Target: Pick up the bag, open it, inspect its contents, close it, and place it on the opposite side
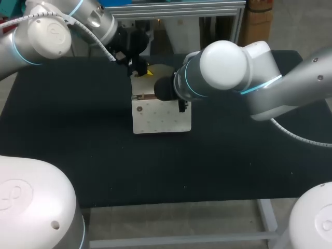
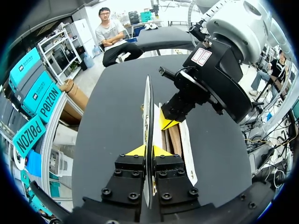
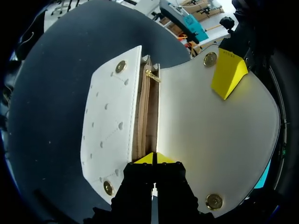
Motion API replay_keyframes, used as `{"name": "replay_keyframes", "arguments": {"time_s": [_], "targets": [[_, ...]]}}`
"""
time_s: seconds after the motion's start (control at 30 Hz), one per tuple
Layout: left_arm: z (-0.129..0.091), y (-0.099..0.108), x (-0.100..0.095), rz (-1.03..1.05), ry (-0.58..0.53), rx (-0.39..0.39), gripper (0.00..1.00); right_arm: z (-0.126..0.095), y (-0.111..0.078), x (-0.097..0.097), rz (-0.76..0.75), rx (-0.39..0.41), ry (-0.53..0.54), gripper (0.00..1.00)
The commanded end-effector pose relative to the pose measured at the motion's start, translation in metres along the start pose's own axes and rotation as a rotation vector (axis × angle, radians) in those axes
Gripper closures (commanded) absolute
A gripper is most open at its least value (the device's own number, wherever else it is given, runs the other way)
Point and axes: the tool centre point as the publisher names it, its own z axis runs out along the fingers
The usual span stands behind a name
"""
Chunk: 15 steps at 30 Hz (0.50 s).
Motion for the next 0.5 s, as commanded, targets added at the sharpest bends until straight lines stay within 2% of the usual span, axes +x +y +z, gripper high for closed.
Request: {"name": "replay_keyframes", "arguments": {"time_s": [0.03,0.5], "targets": [[-0.001,0.0,0.002,-0.005,-0.012,0.009,1.0,-0.002,0.003,0.009,-0.013,0.012,0.003,1.0],[-0.003,0.004,-0.001,-0.066,-0.032,0.036,1.0,-0.006,0.008,0.033,-0.05,0.035,0.023,1.0]]}}
